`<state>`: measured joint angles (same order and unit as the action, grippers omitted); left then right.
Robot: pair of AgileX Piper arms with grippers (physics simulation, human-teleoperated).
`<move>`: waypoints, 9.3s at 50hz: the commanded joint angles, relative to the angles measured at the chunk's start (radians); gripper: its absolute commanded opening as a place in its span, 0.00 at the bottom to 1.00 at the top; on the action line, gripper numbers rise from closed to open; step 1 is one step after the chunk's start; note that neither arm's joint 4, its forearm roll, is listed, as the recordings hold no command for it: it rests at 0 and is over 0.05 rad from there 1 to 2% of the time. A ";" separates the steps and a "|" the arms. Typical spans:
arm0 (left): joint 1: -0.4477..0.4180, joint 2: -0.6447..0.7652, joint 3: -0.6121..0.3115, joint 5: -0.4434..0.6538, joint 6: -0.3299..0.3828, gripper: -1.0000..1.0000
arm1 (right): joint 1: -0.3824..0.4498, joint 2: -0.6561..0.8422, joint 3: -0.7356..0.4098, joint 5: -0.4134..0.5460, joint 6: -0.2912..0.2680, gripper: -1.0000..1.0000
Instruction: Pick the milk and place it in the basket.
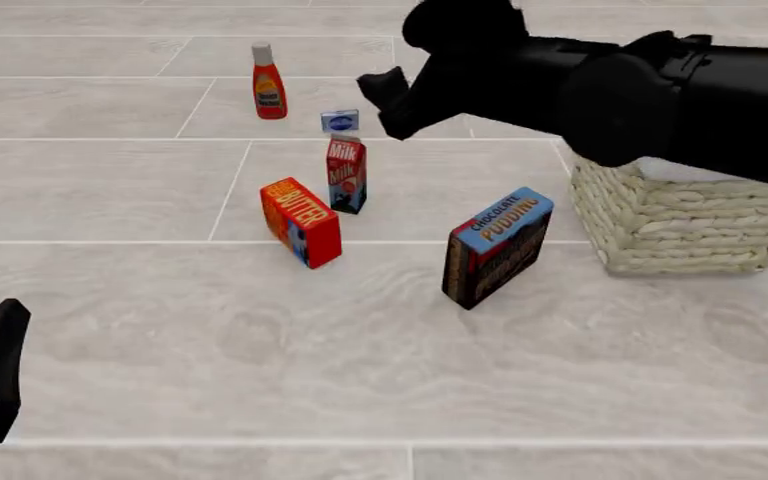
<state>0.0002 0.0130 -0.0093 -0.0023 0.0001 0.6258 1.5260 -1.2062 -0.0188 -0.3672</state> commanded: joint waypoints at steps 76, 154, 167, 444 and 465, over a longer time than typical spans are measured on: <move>0.000 0.000 0.000 0.000 0.000 1.00 | -0.079 0.833 -0.833 0.217 -0.014 1.00; 0.000 0.000 0.000 0.000 0.000 1.00 | -0.097 0.968 -0.916 0.206 0.049 0.00; 0.000 0.000 0.000 0.000 0.000 1.00 | -0.105 0.826 -0.799 0.137 0.032 0.00; 0.000 0.000 0.000 0.000 0.000 1.00 | -0.866 0.440 -0.250 -0.016 -0.028 0.00; 0.000 -0.003 0.000 0.001 0.003 1.00 | -0.869 0.389 -0.226 -0.013 -0.022 1.00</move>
<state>0.0004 0.0111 -0.0096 -0.0016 0.0018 -0.2441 1.9441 -1.4434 -0.0320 -0.3948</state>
